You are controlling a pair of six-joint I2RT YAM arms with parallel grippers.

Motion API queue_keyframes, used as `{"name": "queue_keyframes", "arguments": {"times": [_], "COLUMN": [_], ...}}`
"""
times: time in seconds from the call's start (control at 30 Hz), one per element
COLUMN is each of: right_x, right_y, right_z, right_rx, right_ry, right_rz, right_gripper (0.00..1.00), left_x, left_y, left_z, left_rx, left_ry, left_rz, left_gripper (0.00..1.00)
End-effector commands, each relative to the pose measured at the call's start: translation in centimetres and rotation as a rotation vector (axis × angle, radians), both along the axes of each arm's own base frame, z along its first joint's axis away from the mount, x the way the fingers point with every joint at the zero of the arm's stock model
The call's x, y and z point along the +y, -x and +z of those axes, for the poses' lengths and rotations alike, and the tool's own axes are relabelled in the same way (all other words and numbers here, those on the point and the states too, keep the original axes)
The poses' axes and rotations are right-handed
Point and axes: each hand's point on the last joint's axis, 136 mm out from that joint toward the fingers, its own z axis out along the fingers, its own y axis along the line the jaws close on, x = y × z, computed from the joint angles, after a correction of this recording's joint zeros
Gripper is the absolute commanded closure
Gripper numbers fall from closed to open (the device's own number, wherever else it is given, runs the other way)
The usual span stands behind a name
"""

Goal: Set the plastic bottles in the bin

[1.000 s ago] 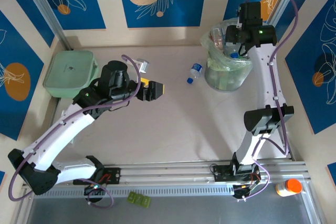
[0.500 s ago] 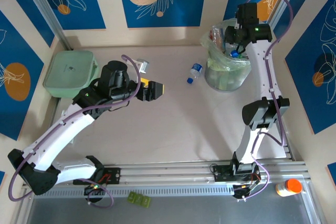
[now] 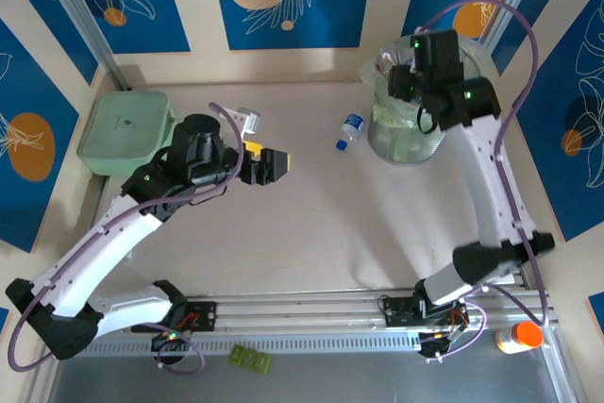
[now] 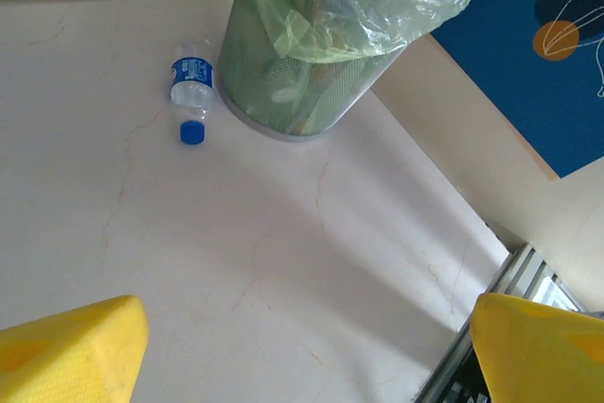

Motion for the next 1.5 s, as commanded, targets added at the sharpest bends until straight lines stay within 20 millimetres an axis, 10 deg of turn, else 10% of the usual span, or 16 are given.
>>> {"name": "queue_keyframes", "arguments": {"times": [0.0,0.23,0.43,0.97,1.47], "right_x": [1.4,6.6,10.3,14.2,9.0], "right_y": [2.4,7.3,7.3,-6.6,-13.2], "right_z": [0.4,-7.1,-12.7,-22.4,-30.2], "right_rx": [-0.067,0.1,0.229,0.388,0.532], "right_ry": [0.024,0.097,0.069,0.209,0.145], "right_rz": [0.0,0.121,0.117,-0.109,-0.305], "right_gripper": [0.48,0.42,0.39,0.13,0.0], "left_x": [0.7,4.8,6.8,6.2,3.4], "left_y": [-0.2,-1.7,-2.3,-2.6,-2.1], "left_z": [-1.8,-8.8,-10.9,-7.4,-6.6], "left_rx": [0.09,0.33,0.368,0.23,0.227], "left_ry": [0.042,0.163,0.162,0.105,0.085], "left_rz": [0.031,0.208,0.289,0.232,0.146], "left_gripper": [0.11,0.11,0.11,0.06,0.03]}}
